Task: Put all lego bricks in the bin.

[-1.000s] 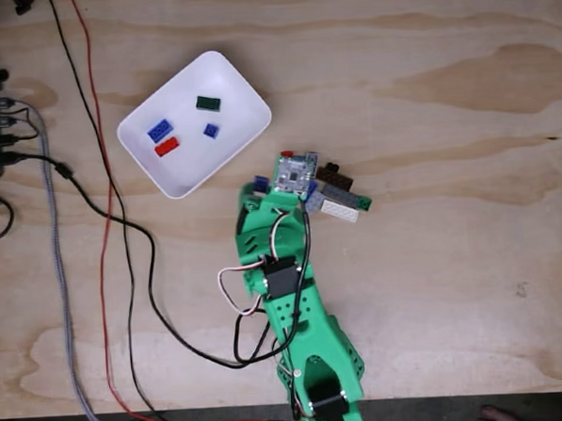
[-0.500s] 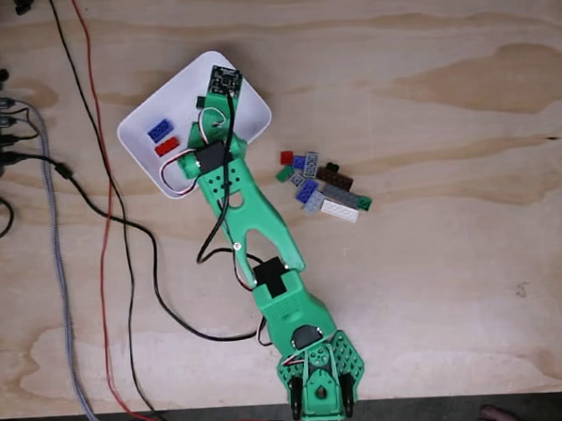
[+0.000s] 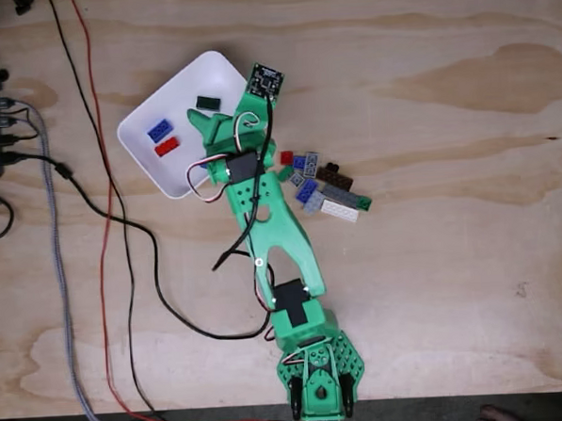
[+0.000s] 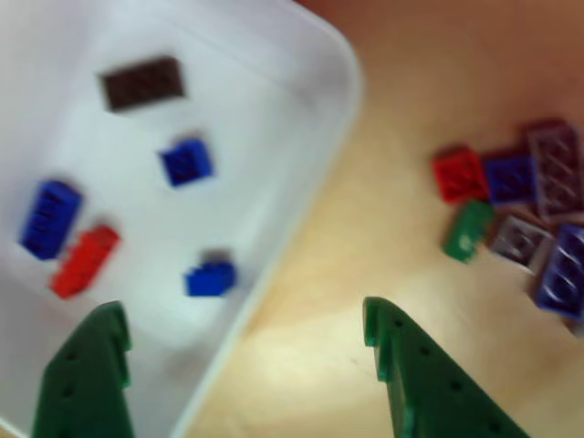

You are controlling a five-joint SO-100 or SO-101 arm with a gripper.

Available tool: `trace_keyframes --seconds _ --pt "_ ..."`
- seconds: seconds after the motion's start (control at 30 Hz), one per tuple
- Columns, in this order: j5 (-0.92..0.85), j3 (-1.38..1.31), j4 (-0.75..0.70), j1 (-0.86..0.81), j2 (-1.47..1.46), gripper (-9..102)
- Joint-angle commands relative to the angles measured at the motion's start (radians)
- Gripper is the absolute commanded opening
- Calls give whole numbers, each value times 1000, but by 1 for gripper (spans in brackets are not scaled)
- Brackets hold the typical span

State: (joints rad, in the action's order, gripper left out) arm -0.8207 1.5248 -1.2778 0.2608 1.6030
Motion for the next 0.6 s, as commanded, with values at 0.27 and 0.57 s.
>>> trace_keyframes --seconds 0.27,0.57 --pt "-167 762 133 -442 489 10" --pt "-169 778 291 -525 347 22"
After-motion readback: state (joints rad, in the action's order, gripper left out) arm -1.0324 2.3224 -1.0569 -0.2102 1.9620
